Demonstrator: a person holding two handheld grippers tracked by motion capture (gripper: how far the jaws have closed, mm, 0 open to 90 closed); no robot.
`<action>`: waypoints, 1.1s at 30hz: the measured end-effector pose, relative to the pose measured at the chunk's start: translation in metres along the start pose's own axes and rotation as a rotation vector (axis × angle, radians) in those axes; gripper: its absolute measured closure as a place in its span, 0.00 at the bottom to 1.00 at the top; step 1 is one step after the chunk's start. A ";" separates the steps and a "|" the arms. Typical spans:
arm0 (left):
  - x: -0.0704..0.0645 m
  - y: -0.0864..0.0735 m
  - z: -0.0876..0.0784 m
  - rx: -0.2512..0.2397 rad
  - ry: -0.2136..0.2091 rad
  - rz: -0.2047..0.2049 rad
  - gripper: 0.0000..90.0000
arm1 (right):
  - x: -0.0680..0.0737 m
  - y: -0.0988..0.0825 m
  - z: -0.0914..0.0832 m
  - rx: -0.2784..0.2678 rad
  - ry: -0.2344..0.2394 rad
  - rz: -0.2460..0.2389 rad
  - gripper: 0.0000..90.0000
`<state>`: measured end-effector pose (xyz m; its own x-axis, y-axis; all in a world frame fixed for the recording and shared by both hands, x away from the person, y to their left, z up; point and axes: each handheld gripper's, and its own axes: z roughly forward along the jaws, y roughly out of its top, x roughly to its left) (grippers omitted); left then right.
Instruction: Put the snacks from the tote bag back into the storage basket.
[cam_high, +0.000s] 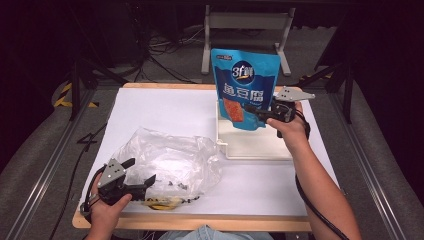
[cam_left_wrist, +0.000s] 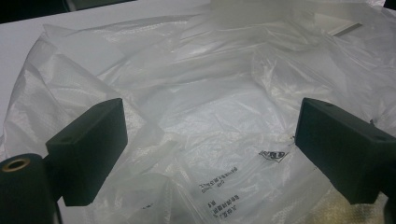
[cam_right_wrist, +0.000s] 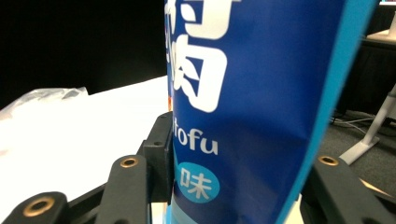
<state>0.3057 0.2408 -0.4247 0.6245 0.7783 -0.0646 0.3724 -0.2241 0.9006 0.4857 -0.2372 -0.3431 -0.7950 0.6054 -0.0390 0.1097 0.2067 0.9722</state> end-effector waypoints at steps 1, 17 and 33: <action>0.000 0.000 0.000 0.000 0.000 0.000 0.11 | -0.002 -0.003 0.001 0.001 -0.003 0.003 0.58; 0.000 0.000 0.000 0.004 0.000 0.003 0.11 | -0.014 -0.035 0.008 0.064 -0.030 0.030 0.58; 0.000 0.000 0.000 0.004 0.001 0.003 0.11 | -0.018 -0.042 0.005 0.113 -0.030 0.027 0.57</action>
<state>0.3058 0.2404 -0.4251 0.6248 0.7784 -0.0608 0.3730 -0.2292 0.8991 0.4986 -0.2534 -0.3848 -0.7725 0.6346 -0.0215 0.1992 0.2744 0.9408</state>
